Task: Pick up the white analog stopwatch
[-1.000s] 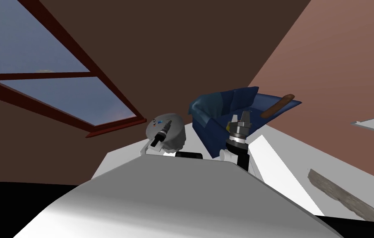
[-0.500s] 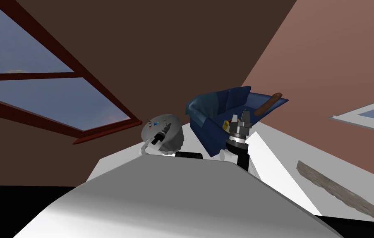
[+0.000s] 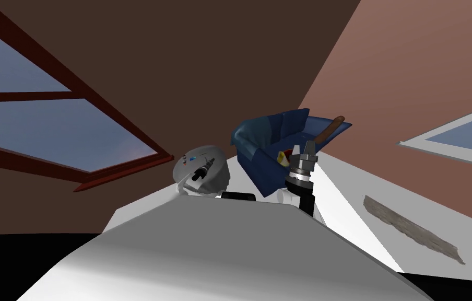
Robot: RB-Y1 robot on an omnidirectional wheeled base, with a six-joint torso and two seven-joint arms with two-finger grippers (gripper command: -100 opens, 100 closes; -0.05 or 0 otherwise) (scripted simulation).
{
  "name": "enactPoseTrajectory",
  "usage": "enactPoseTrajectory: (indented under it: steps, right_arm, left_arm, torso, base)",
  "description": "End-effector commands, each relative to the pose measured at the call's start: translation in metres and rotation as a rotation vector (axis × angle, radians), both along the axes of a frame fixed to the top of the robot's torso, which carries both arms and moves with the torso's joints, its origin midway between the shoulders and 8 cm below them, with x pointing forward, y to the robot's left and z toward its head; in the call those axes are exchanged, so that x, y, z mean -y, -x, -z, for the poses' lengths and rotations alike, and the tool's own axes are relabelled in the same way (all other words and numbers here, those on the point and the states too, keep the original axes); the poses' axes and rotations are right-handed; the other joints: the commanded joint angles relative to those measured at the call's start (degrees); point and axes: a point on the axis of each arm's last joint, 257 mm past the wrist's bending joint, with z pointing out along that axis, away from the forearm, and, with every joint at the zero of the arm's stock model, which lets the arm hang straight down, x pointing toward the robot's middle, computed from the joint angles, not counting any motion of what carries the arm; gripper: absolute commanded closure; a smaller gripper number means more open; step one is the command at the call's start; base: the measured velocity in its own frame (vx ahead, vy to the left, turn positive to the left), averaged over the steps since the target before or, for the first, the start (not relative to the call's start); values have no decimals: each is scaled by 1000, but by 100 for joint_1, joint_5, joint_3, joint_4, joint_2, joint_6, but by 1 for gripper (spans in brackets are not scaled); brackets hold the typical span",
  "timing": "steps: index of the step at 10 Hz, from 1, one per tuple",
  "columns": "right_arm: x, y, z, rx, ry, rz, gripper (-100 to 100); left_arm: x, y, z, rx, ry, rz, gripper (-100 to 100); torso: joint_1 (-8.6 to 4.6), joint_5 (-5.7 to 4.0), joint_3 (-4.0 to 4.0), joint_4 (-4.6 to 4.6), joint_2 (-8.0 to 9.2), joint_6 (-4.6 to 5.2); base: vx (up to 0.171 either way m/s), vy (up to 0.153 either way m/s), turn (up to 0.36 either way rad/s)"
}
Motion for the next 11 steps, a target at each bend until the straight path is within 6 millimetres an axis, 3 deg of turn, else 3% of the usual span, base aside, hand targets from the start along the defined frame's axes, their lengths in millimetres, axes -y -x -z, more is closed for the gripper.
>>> enactPoseTrajectory:
  steps: [1, 2, 4, 6, 10, 11]
  right_arm:
    - [0, 0, 0, 0, 0, 0, 0]
    - [0, 0, 0, 0, 0, 0, 0]
    - [0, 0, 0, 0, 0, 0, 0]
    - [0, 0, 0, 0, 0, 0, 0]
    - [0, 0, 0, 0, 0, 0, 0]
    - [0, 0, 0, 0, 0, 0, 0]
  left_arm:
    - [-15, 4, 16, -40, -26, -15, -100]
    - [-15, 4, 16, -40, -26, -15, -100]
    - [-52, 8, 40, -131, -113, -47, -100]
    - [-55, 10, 45, -141, -116, -52, -100]
    - [-100, 20, 65, -232, -205, -95, -100]
    - [-122, 23, 70, -269, -246, -117, -100]
  torso:
    - [0, 0, 0, 0, 0, 0]
    - [3, 0, 1, 0, 1, -3]
    - [6, 1, 1, 0, 2, 0]
    - [2, 0, -1, -1, -2, -4]
    - [3, 0, 0, 0, -1, -1]
    - [5, 1, 0, 0, 1, -4]
  base:
    - [21, -28, -63]
    - [9, -8, 16]
    - [29, -33, -164]
    - [21, -22, -11]
    - [23, -24, -85]
    - [24, -23, -98]
